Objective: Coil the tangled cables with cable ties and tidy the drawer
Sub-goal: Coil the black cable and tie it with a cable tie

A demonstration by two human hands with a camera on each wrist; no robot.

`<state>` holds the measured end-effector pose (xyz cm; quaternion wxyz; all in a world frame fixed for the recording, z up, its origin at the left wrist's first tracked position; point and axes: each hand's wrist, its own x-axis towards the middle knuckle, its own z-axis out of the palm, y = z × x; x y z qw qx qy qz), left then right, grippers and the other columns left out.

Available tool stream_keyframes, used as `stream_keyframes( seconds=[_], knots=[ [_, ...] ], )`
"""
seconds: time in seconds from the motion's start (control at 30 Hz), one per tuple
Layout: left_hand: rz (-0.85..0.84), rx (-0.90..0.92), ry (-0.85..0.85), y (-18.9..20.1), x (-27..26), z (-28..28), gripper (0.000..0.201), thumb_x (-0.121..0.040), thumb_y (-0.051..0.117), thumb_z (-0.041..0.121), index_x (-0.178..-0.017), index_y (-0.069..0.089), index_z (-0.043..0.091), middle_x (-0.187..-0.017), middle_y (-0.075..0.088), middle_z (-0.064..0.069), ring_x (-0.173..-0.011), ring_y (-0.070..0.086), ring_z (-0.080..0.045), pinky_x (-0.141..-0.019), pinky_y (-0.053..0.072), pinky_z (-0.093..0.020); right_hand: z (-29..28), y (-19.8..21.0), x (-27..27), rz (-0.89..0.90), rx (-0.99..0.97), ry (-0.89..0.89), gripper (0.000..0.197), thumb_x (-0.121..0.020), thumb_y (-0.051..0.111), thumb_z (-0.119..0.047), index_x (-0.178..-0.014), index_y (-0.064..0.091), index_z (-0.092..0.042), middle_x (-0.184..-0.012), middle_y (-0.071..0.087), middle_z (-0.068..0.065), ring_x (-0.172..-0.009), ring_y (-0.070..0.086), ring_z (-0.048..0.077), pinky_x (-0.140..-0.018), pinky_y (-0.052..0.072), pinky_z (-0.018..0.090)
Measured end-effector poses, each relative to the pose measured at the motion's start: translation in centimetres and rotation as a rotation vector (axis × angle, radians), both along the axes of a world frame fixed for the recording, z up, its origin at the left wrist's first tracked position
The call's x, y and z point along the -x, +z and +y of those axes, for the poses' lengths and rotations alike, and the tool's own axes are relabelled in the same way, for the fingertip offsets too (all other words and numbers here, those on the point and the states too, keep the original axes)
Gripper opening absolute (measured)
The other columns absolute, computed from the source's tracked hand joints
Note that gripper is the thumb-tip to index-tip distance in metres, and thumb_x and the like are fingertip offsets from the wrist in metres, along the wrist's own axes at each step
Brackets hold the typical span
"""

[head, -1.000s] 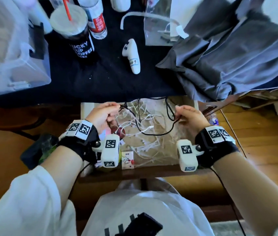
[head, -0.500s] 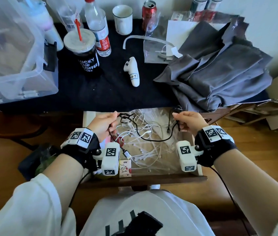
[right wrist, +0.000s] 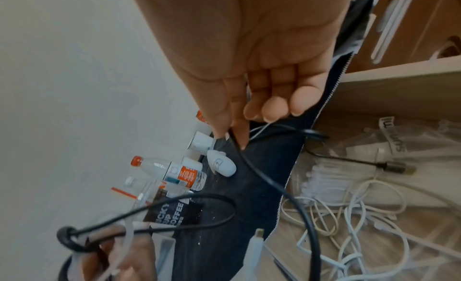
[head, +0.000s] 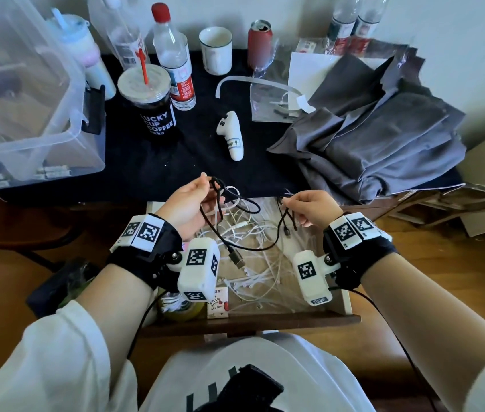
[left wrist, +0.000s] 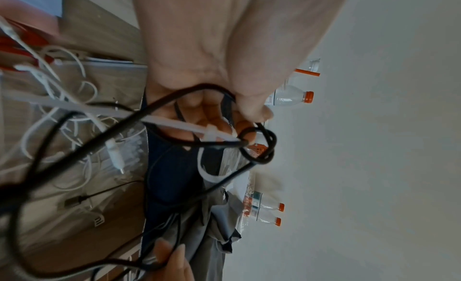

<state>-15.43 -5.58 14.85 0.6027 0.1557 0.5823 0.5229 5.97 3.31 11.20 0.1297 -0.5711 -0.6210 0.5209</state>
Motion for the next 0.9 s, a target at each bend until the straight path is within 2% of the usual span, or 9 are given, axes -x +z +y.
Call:
stream_keyframes(
  seconds=[0.07,0.13,0.3,0.37,0.43,0.5,0.6,0.7,0.9],
  knots=[
    [-0.016,-0.007,-0.010,0.1,0.0,-0.1,0.032,-0.102,0.033,0.032,-0.086,0.053,0.013,-0.074,0.057,-0.005,-0.056,0.063,-0.010,-0.070,0.052,-0.035,-0.2,0.5,0.2,-0.086,-0.101,0.025,0.028,-0.082,0.068,-0.035,-0.059,0.062,-0.020,-0.048,0.047,-0.005,-0.049,0.045,0.011,-0.055,0.039,0.025],
    [-0.033,-0.015,-0.010,0.3,-0.1,-0.1,0.032,-0.102,0.033,0.030,-0.087,0.054,0.011,-0.073,0.060,-0.004,-0.058,0.066,-0.009,-0.070,0.055,-0.035,-0.4,1.3,0.6,-0.122,-0.196,0.017,0.027,-0.076,0.074,-0.033,-0.060,0.056,-0.021,-0.052,0.049,-0.008,-0.051,0.045,0.007,-0.055,0.038,0.021],
    [-0.035,-0.038,-0.060,0.7,-0.6,0.0,0.031,-0.103,0.032,0.029,-0.089,0.055,0.012,-0.061,0.066,0.002,-0.058,0.066,-0.009,-0.057,0.056,-0.026,-1.2,3.0,3.0,0.235,-0.224,0.127,0.015,-0.082,0.068,-0.014,-0.079,0.059,-0.025,-0.058,0.041,-0.005,-0.055,0.037,0.009,-0.058,0.035,0.021],
    [-0.029,-0.049,-0.079,0.8,-1.0,0.0,0.032,-0.103,0.032,0.029,-0.089,0.056,0.013,-0.062,0.067,0.001,-0.057,0.066,-0.009,-0.052,0.055,-0.023,-1.6,3.4,3.8,0.270,-0.193,0.240,0.012,-0.088,0.061,-0.013,-0.088,0.063,-0.025,-0.062,0.042,-0.002,-0.060,0.040,0.010,-0.060,0.038,0.018],
    [-0.037,-0.055,-0.087,0.8,-1.3,0.0,0.032,-0.102,0.034,0.030,-0.089,0.057,0.012,-0.064,0.068,-0.001,-0.057,0.066,-0.010,-0.054,0.056,-0.024,-1.8,3.3,4.3,0.249,-0.187,0.291,0.014,-0.089,0.061,-0.018,-0.084,0.063,-0.031,-0.065,0.044,0.001,-0.062,0.040,0.013,-0.062,0.037,0.022],
    [-0.030,-0.055,-0.112,0.7,-1.3,-0.1,0.032,-0.101,0.036,0.032,-0.091,0.058,0.011,-0.067,0.069,-0.001,-0.060,0.066,-0.010,-0.061,0.056,-0.028,-1.9,3.2,4.3,0.242,-0.185,0.271,0.018,-0.087,0.063,-0.017,-0.075,0.061,-0.031,-0.068,0.046,0.005,-0.062,0.041,0.013,-0.062,0.037,0.026],
    [-0.018,-0.061,-0.153,0.4,-1.2,-0.3,0.032,-0.101,0.035,0.031,-0.094,0.059,0.011,-0.070,0.070,-0.002,-0.064,0.068,-0.010,-0.069,0.054,-0.032,-2.1,3.1,4.0,0.300,-0.116,0.241,0.021,-0.089,0.059,-0.009,-0.072,0.056,-0.022,-0.067,0.048,-0.002,-0.055,0.042,0.001,-0.057,0.037,0.014],
    [-0.038,-0.070,-0.183,0.3,-1.2,-0.3,0.031,-0.100,0.036,0.031,-0.100,0.058,0.009,-0.074,0.071,-0.004,-0.068,0.068,-0.012,-0.066,0.056,-0.029,-2.4,3.2,3.8,0.360,-0.043,0.203,0.022,-0.092,0.052,-0.004,-0.074,0.053,-0.017,-0.065,0.048,-0.005,-0.047,0.043,-0.005,-0.051,0.035,0.007],
    [-0.062,-0.114,-0.202,0.5,-1.4,-0.3,0.026,-0.102,0.035,0.024,-0.102,0.058,0.011,-0.084,0.073,-0.005,-0.074,0.069,-0.014,-0.069,0.054,-0.027,-2.3,3.3,4.0,0.355,-0.031,0.116,0.024,-0.095,0.047,-0.007,-0.073,0.050,-0.016,-0.065,0.048,-0.002,-0.042,0.044,-0.005,-0.047,0.034,0.006]
  ],
)
